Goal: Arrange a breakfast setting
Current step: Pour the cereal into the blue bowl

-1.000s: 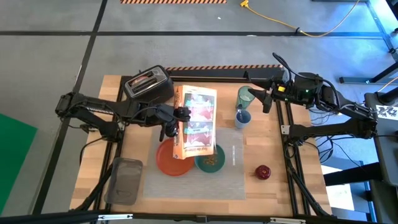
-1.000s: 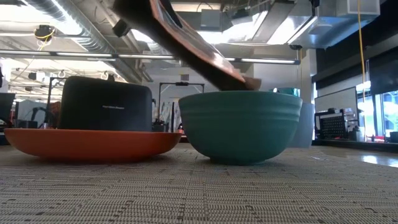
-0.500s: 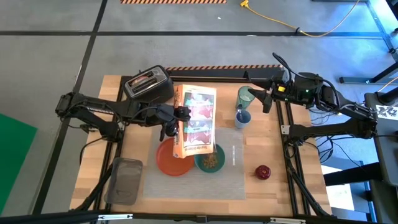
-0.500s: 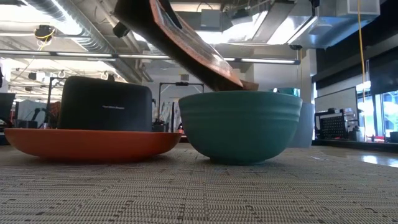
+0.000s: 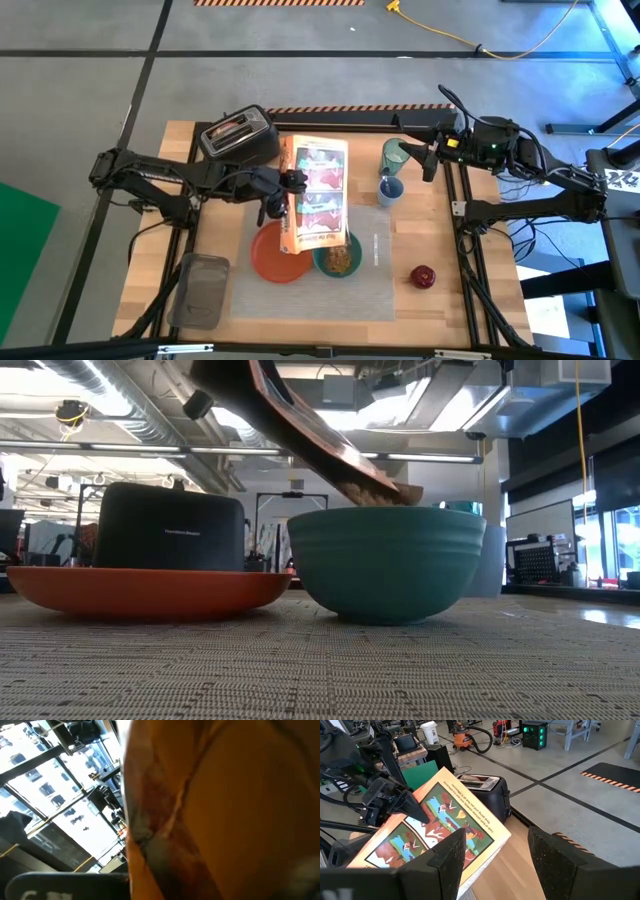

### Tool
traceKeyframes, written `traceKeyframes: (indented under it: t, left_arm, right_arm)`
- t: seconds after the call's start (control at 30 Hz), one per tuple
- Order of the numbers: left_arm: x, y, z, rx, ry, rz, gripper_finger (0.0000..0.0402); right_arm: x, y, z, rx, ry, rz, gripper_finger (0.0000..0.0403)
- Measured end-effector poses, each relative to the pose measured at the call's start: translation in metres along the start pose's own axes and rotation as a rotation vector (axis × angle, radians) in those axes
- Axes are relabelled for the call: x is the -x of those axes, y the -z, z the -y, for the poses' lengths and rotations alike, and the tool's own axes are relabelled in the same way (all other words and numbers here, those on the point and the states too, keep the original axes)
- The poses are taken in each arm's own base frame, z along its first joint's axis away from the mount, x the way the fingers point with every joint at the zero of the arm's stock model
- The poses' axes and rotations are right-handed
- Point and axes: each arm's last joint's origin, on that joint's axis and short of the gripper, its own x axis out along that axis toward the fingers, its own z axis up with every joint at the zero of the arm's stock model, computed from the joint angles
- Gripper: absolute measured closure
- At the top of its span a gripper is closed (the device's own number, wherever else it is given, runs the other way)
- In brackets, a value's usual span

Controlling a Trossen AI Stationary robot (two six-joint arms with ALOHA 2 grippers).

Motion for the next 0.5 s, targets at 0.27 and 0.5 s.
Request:
traceKeyframes:
  t: [0.27, 0.5]
  left_arm:
    - [-0.0017, 0.0030, 0.0011, 0.012, 0.008, -0.009, 0.0307]
    - [-0.0015, 0.0023, 0.0013, 0.040, 0.009, 0.000, 0.0307]
  right_arm:
    - [0.0000, 0.0000, 0.0000, 0.000, 0.000, 0.000, 0.0199]
    - [0.0000, 0.0000, 0.0000, 0.000, 0.000, 0.000, 0.0199]
